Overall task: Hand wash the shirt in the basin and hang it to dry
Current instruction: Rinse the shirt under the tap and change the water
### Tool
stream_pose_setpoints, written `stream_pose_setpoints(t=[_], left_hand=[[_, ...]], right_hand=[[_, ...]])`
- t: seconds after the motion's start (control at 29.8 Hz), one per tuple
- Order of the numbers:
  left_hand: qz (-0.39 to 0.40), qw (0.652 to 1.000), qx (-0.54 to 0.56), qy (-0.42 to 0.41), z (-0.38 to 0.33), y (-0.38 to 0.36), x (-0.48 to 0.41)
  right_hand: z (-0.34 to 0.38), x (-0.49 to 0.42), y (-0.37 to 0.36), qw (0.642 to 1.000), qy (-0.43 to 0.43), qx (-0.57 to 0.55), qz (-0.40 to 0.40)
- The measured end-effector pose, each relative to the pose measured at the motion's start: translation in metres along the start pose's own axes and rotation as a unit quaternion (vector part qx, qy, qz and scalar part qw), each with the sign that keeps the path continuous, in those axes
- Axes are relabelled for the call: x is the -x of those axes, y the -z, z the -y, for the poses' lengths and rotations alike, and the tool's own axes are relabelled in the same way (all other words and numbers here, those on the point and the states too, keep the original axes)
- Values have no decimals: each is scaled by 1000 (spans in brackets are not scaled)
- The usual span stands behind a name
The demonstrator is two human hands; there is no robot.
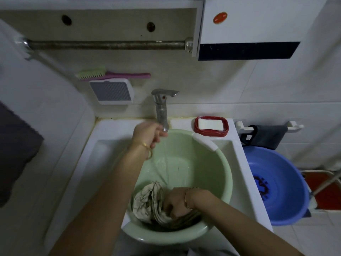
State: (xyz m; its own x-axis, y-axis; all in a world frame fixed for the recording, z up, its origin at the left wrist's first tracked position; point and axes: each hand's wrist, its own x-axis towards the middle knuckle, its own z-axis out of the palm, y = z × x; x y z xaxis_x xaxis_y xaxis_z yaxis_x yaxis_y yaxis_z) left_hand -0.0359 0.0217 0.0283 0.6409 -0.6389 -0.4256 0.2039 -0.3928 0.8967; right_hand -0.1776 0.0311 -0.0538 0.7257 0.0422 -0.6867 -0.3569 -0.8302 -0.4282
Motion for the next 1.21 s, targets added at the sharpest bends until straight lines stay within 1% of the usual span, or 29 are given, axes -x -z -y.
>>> stream_pose_setpoints(t=[0.03,0.07,0.1,0.17,0.2,0.23,0.27,0.3,0.37,0.44,0.47,0.5,0.54,0.57,0.6,0.67,0.7,0.81,0.87,0.91,1.04,1.11,1.21], left_hand=[[-9,997,-74,0,20,5,4],[-5,985,-170,4,41,9,9],[15,960,-279,7,62,11,12],[82,878,-471,6,101,14,16],[113,839,-532,3,115,13,19],[135,810,-571,-2,127,12,21],[146,792,-593,-11,136,11,21],[151,783,-604,-15,141,11,20],[161,772,-615,-18,144,13,16],[179,766,-617,-16,143,15,14],[187,766,-615,-16,141,15,15],[195,766,-613,-13,140,14,17],[202,764,-613,-13,138,13,19],[210,760,-615,-9,137,11,21],[220,754,-619,-6,137,8,21],[240,737,-632,-2,135,5,24],[248,730,-636,2,135,4,26],[253,722,-644,2,139,4,29],[242,726,-643,-13,141,6,30],[236,734,-637,-18,142,7,30],[214,777,-591,-28,148,15,28],[201,783,-587,-39,152,17,28],[192,780,-594,-49,155,15,27]], right_hand=[[1,0,0,1000,-1,-6,1],[1,-1,-1,1000,-3,-13,0],[1,-2,-1,1000,-7,-24,-1],[-1,-6,-3,999,-16,-51,-2],[-2,-7,-4,998,-18,-61,-6],[-5,-7,-5,997,-19,-72,-13],[-8,-7,-5,995,-20,-91,-20],[-11,-6,-5,992,-23,-118,-29],[-17,-4,-3,978,-46,-190,-74],[-23,-4,-2,946,-89,-257,-173],[-27,-5,-4,930,-120,-262,-226],[-31,-5,-6,921,-151,-243,-263],[-33,-5,-8,920,-176,-213,-276],[-35,-5,-12,926,-193,-185,-266],[-35,-6,-15,937,-201,-164,-236],[-34,-8,-22,956,-196,-146,-161],[-33,-9,-24,962,-190,-141,-139],[-32,-10,-24,962,-191,-138,-136],[-31,-10,-22,961,-195,-136,-139],[-31,-11,-21,962,-197,-130,-138],[-29,-11,-21,964,-217,-78,-135],[-30,-13,-24,962,-226,-67,-140],[-32,-17,-30,961,-232,-60,-141]])
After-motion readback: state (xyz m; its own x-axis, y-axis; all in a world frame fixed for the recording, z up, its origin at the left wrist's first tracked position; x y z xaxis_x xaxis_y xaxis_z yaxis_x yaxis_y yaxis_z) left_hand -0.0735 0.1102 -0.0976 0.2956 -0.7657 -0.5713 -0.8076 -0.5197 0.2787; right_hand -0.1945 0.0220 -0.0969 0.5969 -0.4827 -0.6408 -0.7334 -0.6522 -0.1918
